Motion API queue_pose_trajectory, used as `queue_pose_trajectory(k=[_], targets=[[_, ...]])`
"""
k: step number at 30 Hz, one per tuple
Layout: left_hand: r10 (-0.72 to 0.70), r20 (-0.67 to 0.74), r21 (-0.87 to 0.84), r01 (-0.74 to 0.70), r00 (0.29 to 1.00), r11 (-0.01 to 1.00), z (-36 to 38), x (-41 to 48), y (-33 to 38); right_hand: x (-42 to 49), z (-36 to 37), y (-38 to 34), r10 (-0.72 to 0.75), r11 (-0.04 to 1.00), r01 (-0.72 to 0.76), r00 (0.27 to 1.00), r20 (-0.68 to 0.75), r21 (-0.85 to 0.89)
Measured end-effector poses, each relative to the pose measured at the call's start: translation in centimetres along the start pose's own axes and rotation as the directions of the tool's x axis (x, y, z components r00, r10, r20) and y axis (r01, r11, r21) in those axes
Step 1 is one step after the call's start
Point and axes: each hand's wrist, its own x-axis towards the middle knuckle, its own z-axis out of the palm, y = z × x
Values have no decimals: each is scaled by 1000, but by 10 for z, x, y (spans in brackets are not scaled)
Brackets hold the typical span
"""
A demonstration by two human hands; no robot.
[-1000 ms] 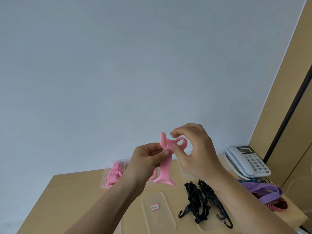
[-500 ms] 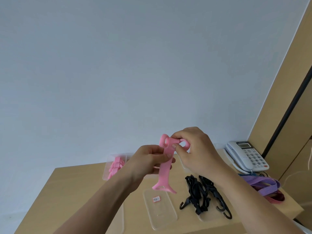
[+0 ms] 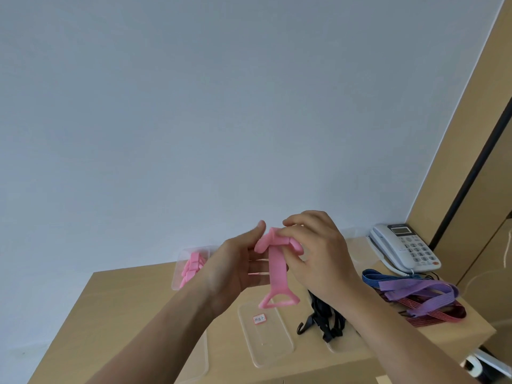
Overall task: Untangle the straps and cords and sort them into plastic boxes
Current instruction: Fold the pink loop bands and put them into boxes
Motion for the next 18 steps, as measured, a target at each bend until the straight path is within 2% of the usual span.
queue_pose_trajectory(k=[4,7,9,12,15,18], targets=[[30,40,-10,-29,999,1000,6,1,-1,-5,-6,-2,8,1000,-8,1000,18,23],[62,63,54,-65,996,996,9,3,-4,-7,-14,-3,20,996,-23,999,40,81],[72,52,83,-76,996,994,11,5,-6,-5,-20,-3,80,984,-90,994,71,156],[93,42,116,-98,995,988,15,5,-5,2,-30,1,183,957,-228,954,236,180],[121,5,148,-120,993,982,18,6,-5,8,-34,2,156,946,-249,911,381,208],[117,-3,37,-116,993,993,19,8,-9,11,-37,5,187,934,-270,928,322,234]])
